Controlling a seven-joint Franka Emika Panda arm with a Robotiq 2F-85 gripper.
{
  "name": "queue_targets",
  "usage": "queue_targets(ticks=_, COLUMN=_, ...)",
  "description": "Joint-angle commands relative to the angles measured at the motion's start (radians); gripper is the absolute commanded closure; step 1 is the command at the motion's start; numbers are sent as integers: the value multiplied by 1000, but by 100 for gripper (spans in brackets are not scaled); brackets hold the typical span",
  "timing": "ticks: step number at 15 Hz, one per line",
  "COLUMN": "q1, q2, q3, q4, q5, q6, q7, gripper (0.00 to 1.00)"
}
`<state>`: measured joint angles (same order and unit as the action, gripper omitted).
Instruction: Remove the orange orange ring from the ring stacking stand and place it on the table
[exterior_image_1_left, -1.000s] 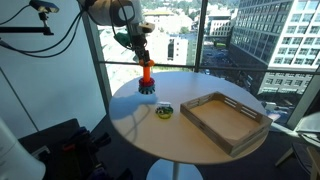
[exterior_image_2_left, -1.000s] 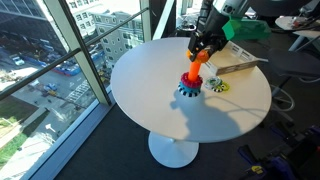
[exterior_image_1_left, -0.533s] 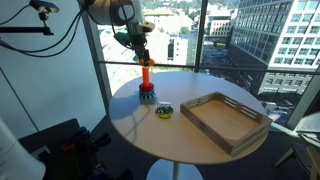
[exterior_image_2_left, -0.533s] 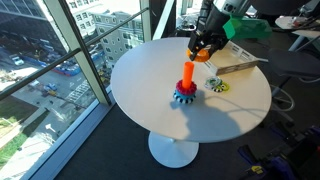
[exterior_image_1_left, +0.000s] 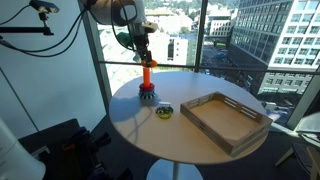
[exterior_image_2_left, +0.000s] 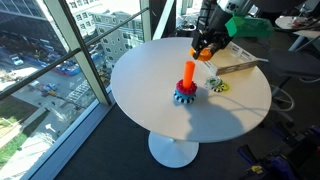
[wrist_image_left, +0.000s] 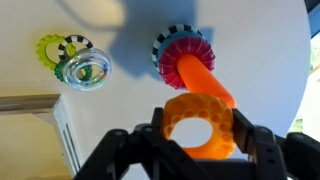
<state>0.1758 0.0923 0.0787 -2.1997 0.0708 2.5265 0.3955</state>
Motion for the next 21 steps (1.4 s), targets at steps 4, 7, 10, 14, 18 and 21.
queue_targets(ticks=4, q1=-76, q2=21, q3=-24, q4=-10, q5=67, q6=-45, q7=-23, gripper=59)
queue_targets(ticks=7, q1=-100, q2=85, q3=-40, q4=1, q5=69, q6=-54, q7=-29, gripper=59)
queue_targets(ticks=10, q1=-108, q2=161, q3=-54, q4=17, q5=55, q6=-57, q7=-18, gripper=59)
queue_targets(ticks=14, q1=-97, q2=247, q3=-85, q4=34, q5=31, q6=-40, q7=15, gripper=59)
queue_targets(ticks=18, q1=-85, q2=296, q3=-114, q4=55, q5=17, q6=-12, q7=34, gripper=51)
queue_targets(ticks=21, q1=-78, q2=319, q3=-127, q4=75, q5=12, q6=-14, q7=43, gripper=18)
